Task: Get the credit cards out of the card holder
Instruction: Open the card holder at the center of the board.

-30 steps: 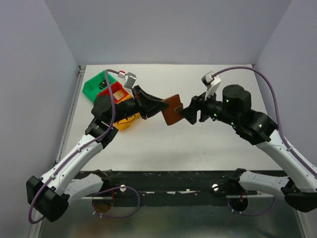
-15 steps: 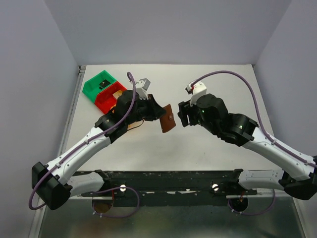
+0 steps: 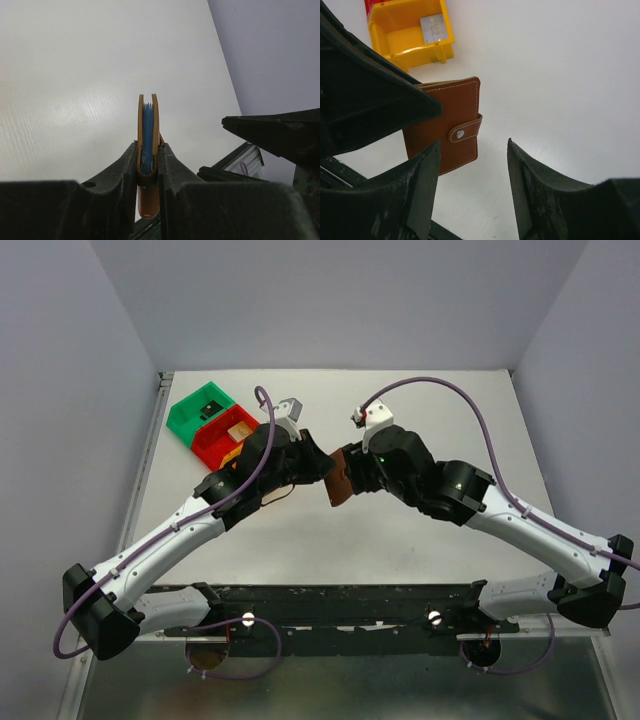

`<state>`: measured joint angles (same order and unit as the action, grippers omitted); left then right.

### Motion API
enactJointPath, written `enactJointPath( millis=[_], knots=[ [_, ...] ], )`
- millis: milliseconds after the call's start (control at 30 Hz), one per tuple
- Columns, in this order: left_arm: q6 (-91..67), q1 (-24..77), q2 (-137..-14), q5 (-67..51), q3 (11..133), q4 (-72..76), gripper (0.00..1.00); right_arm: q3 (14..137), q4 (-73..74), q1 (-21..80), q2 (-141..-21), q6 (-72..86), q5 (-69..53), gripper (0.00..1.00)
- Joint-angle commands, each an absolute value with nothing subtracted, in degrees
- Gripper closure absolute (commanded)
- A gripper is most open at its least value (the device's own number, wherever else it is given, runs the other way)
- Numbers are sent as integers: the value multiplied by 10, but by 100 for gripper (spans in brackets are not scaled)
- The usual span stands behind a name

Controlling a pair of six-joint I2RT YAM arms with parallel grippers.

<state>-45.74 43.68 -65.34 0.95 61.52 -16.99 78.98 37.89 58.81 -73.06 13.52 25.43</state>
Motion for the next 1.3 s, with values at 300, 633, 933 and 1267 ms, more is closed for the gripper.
enactJointPath(
  millis=[300,633,933,1267],
  knots=[
    [-497,453,-650,55,637,-181,100,839,416,597,-795,161,268,42],
    [-502,454,-639,59,630,-179,100,855,433,598,-824,167,271,44],
    [-505,455,-631,59,624,-172,100,863,457,597,-846,170,287,50],
    [-505,457,-623,62,617,-168,100,872,475,597,-860,171,289,64]
  ],
)
